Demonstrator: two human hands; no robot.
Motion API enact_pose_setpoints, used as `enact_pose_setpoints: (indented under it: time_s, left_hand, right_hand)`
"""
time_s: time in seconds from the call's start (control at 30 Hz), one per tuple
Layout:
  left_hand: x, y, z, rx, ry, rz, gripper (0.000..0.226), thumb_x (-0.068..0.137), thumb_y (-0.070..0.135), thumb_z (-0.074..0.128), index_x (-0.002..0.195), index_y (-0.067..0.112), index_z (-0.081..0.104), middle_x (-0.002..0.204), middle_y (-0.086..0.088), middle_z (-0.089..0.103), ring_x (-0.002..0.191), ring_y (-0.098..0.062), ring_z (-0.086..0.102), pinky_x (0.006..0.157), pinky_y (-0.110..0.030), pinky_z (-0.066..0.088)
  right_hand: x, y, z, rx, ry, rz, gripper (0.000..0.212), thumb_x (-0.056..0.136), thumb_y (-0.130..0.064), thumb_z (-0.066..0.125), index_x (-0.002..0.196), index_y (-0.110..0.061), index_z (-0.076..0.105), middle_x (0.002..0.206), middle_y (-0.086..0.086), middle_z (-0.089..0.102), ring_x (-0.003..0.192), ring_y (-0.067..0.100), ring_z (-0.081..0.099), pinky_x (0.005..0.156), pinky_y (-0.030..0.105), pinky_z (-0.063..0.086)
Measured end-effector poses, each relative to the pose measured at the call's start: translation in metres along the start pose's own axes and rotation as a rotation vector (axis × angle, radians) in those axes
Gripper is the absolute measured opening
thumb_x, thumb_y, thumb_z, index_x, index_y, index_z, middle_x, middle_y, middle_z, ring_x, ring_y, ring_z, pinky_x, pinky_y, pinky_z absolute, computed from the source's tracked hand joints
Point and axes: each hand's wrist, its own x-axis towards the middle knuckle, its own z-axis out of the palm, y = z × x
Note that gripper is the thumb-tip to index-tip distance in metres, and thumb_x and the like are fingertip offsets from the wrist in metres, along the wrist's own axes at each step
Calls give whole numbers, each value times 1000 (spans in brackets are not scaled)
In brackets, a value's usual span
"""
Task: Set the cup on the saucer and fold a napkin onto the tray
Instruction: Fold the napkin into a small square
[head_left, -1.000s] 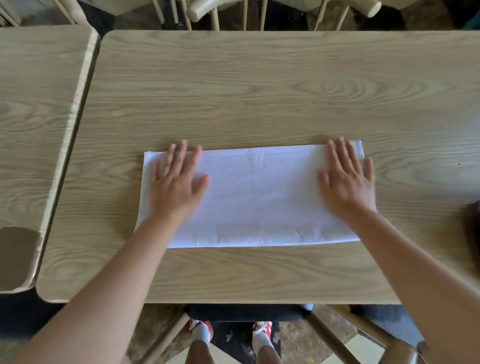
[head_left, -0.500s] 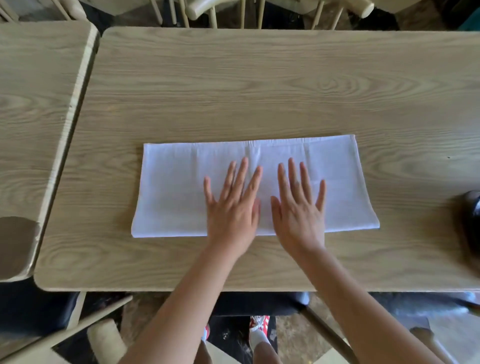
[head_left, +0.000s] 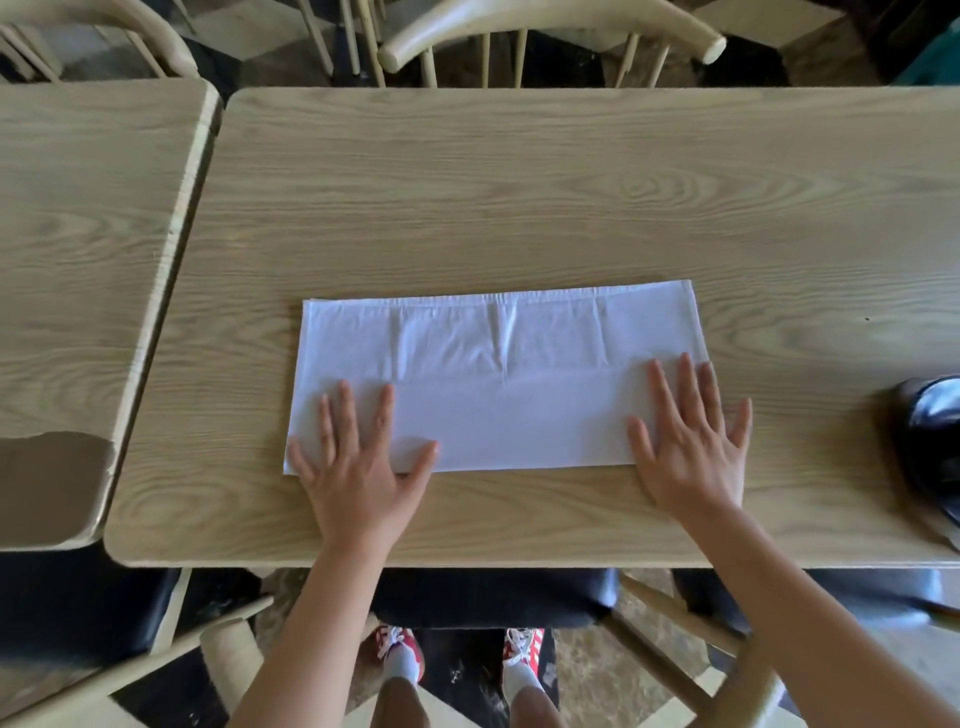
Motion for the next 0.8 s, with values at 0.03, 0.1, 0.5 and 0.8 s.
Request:
enact_pose_setpoints:
  time_s: [0.03,0.1,0.5,0.8]
  left_hand:
    - [-2,-6,0,-5,1,-4,80,77,74,19,146,37,7,158,-11,5,146,-29,1,111,-61,7]
    - [-5,-18,-2,-15,16,-22,81,77,74,19,147,35,13,158,-14,6,146,-28,3,113,-59,9]
    - [-11,-72,-5,-111,35,-308,58,89,61,7,138,42,-19,159,0,-8,144,-15,-10,109,-64,-10]
    - [-38,11,-14,-282,373,-193,60,95,51,16,147,27,-2,157,-12,-3,145,-24,-2,110,-60,-4]
  right_hand:
    - [0,4,-1,-2,1,-5,67,84,-57,19,146,-37,6,159,-2,4,145,15,-3,114,53,-1]
    - [0,8,-1,-13,-3,-16,67,84,-59,15,147,-36,4,159,-2,2,145,15,-6,114,53,-3]
    - [1,21,-4,-24,-46,-35,68,84,-60,8,147,-36,-3,158,-5,-10,143,14,-16,114,54,-5]
    - [-9,17,-13,117,45,68,69,85,-55,26,148,-31,7,157,12,8,144,26,2,111,56,7]
